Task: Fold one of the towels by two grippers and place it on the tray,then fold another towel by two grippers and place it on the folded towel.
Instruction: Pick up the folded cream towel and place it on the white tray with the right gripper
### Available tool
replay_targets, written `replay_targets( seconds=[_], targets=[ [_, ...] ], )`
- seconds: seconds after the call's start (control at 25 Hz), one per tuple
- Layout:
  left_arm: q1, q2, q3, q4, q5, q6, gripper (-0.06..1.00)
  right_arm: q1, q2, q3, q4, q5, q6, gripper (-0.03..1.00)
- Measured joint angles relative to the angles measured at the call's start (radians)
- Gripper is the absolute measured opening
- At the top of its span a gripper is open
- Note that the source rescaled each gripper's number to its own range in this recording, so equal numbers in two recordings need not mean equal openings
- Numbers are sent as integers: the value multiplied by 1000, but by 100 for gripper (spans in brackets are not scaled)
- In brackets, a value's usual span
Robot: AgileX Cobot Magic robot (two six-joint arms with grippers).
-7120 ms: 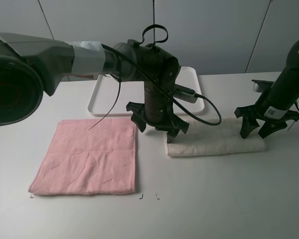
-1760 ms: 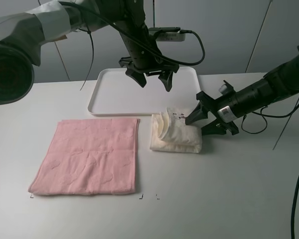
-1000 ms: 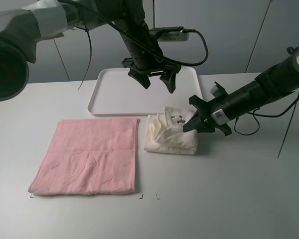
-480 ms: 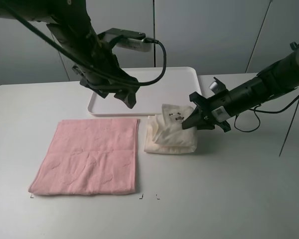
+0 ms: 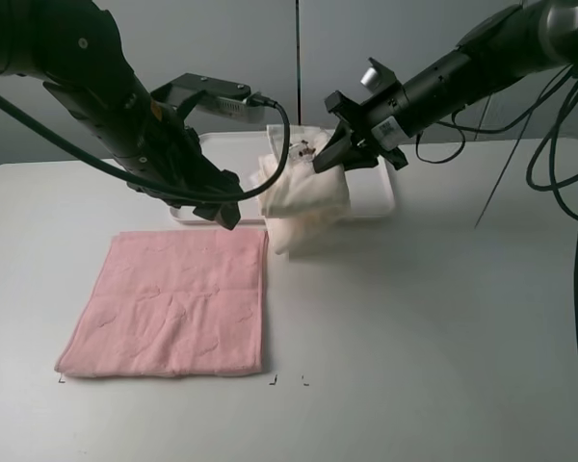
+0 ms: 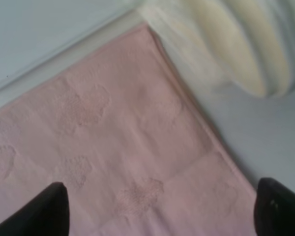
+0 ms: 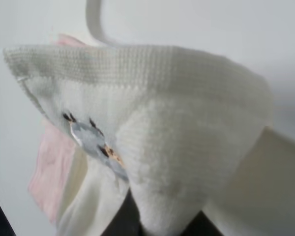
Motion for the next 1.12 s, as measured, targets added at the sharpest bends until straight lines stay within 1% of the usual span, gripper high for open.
replay_targets(
  seconds=[0.16, 0.24, 0.4, 0.52, 0.76, 0.84, 0.96, 1.12],
  targets=[
    [0, 0, 0, -1, 0, 0, 96, 9, 0, -165, -8, 4, 76, 8],
    [0, 0, 0, -1, 0, 0, 96, 13, 0, -224, -7, 6, 104, 8],
    [0, 0, 0, -1, -2, 0, 96, 14, 45, -342, 56, 37, 141, 8],
    [0, 0, 0, -1, -2, 0, 96, 14, 121, -422, 124, 48, 152, 8],
    [0, 0, 0, -1, -4, 0, 96, 14, 290, -575, 247, 43, 152, 8],
    [0, 0, 0, -1, -4, 0, 96, 14, 336, -616, 267, 23, 148, 8],
    [0, 0, 0, -1, -4, 0, 96, 14, 400, -638, 259, -8, 141, 8],
    [0, 0, 0, -1, -4, 0, 96, 14, 464, -640, 118, -71, 134, 8]
  ],
)
